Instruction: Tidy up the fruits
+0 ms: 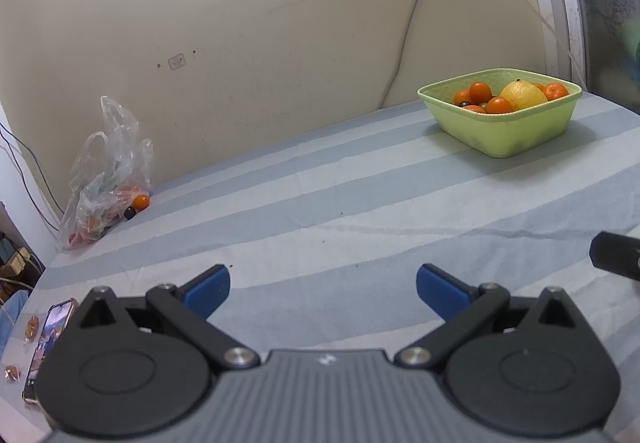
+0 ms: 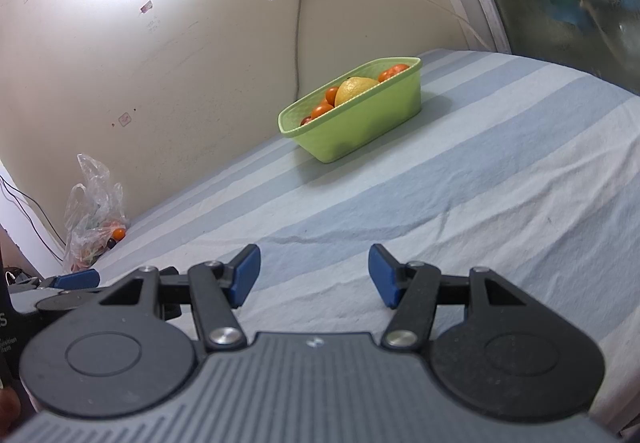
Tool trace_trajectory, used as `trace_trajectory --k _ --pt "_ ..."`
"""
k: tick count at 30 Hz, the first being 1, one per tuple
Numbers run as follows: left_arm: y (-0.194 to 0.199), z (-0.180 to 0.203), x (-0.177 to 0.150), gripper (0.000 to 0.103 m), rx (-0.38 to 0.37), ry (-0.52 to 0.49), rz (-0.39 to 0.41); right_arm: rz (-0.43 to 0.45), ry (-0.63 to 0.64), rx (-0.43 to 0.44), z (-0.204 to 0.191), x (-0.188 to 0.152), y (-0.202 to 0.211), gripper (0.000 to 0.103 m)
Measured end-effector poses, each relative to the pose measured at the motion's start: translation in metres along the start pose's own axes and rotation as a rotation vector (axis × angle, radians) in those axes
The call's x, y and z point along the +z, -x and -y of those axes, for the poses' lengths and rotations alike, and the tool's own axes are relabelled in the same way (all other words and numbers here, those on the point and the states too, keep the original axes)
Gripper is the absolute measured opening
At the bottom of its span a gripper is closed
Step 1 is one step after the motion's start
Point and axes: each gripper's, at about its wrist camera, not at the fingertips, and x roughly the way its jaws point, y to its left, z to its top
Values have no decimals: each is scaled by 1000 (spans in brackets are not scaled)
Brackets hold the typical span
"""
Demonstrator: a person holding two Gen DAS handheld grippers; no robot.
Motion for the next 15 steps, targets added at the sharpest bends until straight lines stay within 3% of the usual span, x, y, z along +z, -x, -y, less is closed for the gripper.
trace_trajectory --k 15 --pt "-2 1 -1 103 5 -4 -12 -5 -3 4 3 2 0 62"
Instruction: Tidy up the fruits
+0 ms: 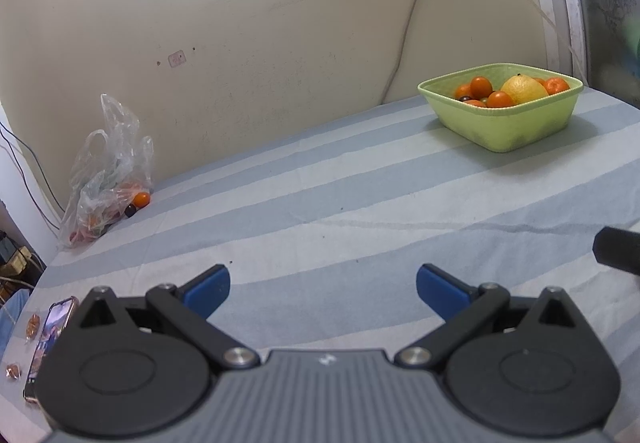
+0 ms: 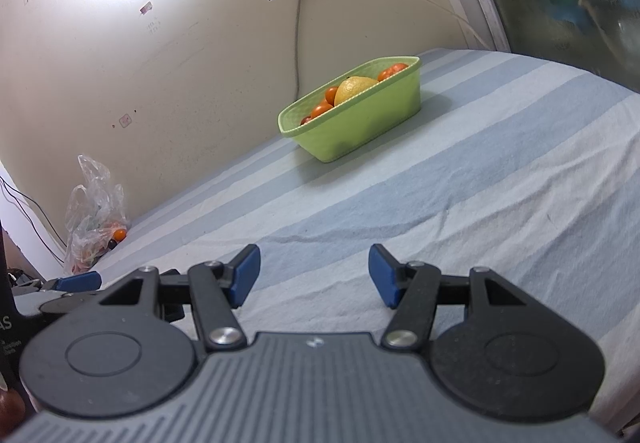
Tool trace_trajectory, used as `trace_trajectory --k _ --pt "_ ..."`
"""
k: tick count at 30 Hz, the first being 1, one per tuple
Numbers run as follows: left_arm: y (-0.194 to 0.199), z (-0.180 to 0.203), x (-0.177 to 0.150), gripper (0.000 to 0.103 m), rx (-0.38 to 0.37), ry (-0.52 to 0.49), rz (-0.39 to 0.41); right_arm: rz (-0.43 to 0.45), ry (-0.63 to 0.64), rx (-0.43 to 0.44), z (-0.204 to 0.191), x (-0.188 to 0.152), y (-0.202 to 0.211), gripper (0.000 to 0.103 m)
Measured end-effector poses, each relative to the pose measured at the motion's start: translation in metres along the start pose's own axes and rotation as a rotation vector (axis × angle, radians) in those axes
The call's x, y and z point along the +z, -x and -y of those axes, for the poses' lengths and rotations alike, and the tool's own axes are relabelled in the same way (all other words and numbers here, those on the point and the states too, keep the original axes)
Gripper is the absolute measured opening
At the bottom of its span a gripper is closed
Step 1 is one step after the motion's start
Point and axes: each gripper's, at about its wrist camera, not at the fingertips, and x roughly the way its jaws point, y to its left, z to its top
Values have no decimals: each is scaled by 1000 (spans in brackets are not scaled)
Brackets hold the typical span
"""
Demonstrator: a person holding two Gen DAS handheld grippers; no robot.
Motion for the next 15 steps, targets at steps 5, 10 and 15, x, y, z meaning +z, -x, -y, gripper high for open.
trace_trajectory --k 5,10,15 --pt "0 0 0 103 1 -1 -2 -2 0 2 0 0 0 62" --pt "0 1 -1 103 7 -7 -1 -2 0 4 0 1 0 62" --pt "0 2 -1 103 9 -10 1 -1 3 8 2 1 0 62"
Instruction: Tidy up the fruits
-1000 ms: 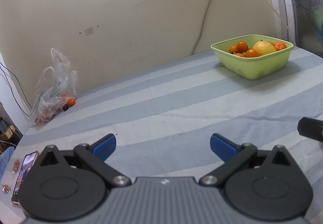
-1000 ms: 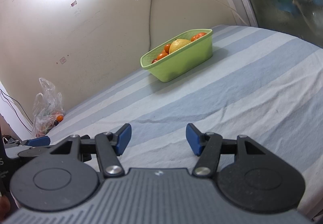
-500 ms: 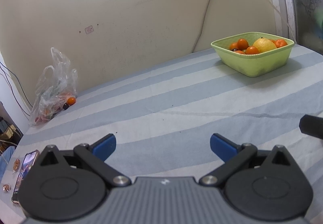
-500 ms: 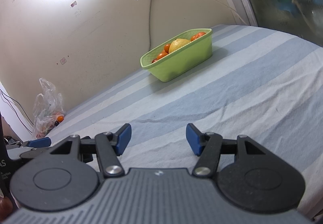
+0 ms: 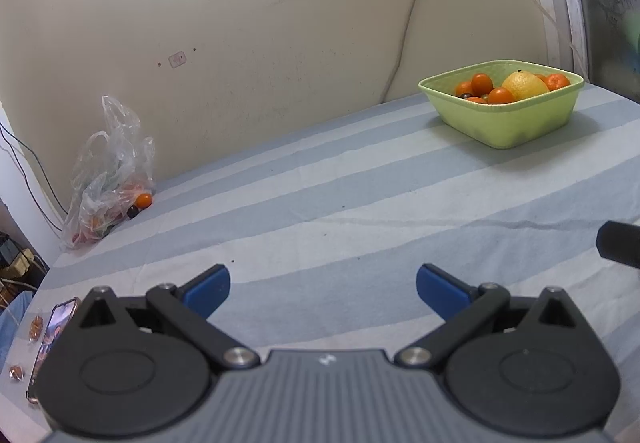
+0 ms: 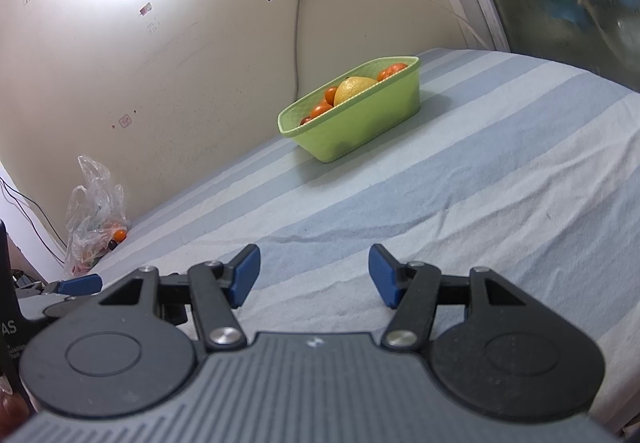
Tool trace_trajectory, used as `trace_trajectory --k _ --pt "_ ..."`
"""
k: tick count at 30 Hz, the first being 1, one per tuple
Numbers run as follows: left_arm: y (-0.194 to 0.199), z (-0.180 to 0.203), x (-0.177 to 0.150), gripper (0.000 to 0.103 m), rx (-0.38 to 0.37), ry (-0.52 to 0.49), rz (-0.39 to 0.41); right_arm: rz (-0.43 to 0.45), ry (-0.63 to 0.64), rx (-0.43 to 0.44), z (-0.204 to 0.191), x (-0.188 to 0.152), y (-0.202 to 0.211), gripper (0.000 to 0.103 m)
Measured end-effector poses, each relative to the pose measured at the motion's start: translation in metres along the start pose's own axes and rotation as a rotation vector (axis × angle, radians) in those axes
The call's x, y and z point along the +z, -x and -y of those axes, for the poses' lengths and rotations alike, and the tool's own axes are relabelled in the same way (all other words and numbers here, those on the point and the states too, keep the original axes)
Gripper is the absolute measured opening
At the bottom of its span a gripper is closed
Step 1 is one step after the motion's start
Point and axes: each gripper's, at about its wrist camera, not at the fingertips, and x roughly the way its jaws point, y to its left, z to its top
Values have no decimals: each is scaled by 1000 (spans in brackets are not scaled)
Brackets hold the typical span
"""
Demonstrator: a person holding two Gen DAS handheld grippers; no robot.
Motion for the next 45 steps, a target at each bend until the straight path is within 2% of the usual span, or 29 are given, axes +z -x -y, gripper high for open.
trace_trajectory --k 45 --pt "3 5 1 103 36 -38 23 18 -7 0 -1 -3 3 63"
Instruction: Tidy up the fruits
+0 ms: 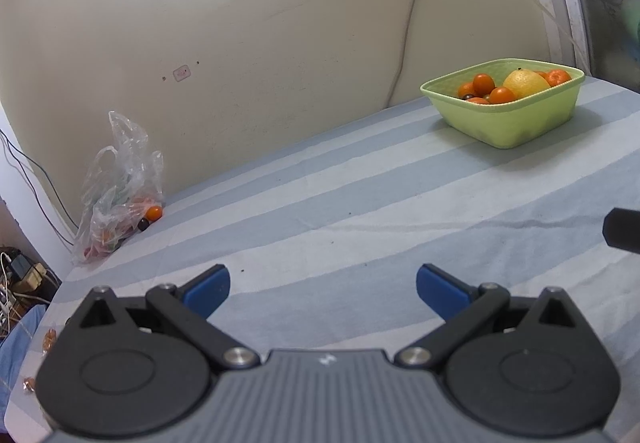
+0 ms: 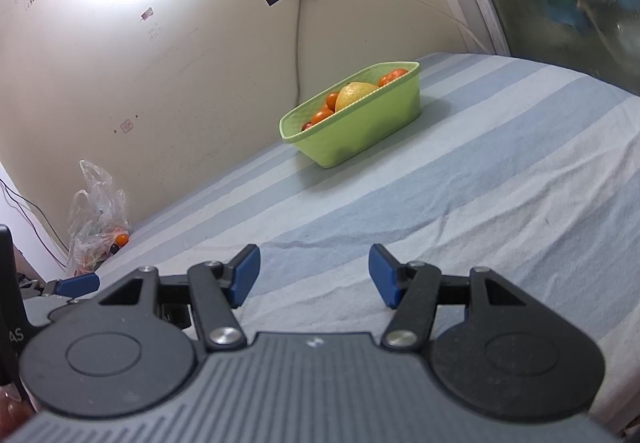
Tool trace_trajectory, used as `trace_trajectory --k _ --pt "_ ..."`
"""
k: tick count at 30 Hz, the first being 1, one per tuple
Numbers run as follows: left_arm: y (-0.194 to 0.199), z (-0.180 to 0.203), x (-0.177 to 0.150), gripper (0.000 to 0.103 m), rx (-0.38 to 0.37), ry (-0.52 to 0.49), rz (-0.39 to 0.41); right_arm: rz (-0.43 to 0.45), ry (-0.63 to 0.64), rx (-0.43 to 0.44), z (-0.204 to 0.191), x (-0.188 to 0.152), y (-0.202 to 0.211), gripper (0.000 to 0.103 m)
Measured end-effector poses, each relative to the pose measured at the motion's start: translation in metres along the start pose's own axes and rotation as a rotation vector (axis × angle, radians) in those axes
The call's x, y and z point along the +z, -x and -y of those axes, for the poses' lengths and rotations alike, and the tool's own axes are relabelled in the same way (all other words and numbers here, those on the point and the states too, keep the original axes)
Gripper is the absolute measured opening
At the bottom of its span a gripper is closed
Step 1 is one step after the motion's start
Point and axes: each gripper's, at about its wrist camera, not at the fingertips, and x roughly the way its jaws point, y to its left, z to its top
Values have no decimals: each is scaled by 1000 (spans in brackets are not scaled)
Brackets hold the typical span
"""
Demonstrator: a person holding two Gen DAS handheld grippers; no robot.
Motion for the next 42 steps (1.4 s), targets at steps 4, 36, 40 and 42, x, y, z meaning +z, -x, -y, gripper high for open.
trace_trajectory --k 4,36,40,42 --pt "0 0 0 103 0 0 -1 -1 1 1 1 1 0 63" --pt "-3 -2 -2 103 -19 7 -7 36 51 3 -3 1 3 63" --pt "-3 -4 -2 103 -26 8 -7 53 77 2 -6 2 4 63" --pt "-4 -5 -2 103 -28 9 -9 52 77 3 -6 2 3 63"
